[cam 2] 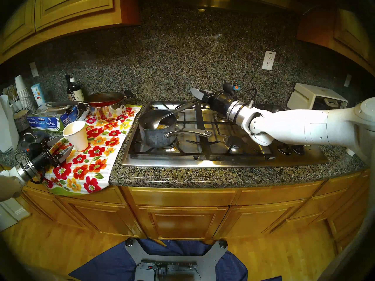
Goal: Pour oats into pot and stir with a spoon
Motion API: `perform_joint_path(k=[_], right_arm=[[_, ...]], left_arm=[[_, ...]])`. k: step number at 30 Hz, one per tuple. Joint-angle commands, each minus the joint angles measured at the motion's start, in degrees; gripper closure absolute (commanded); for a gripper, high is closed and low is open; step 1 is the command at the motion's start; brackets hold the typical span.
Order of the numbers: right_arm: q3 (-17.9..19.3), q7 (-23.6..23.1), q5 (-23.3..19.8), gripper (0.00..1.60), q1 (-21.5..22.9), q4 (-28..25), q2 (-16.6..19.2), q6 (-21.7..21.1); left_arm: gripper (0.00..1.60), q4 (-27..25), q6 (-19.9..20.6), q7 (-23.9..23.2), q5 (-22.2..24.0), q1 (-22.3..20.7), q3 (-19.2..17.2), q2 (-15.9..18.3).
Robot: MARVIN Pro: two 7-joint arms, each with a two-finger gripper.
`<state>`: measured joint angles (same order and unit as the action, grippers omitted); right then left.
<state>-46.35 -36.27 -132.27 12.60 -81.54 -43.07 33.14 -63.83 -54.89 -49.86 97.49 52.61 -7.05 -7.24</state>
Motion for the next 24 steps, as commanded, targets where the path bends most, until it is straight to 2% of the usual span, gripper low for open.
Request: perform_joint_path(k=[1, 11, 24], right_arm=[[3.05, -1.90, -2.41, 0.00, 0.07, 0.14, -0.30, 0.36], [4.42, -4.16, -6.27, 0.00, -2.76, -0.87, -0.38, 0.70], [4.70, -5.86, -8.19, 0.00, -4.27, -0.40, -0.86, 1.02]], left_arm=[[0.00, -0.05, -0.11, -6.08, 0.10, -0.05, -2.12, 0.75], [0.00, -0.04, -0.11, -6.28, 0.03, 1.08, -3.42, 0.75], [0.00, -0.14, -0.11, -5.91, -0.33, 2.41, -4.92, 0.75]])
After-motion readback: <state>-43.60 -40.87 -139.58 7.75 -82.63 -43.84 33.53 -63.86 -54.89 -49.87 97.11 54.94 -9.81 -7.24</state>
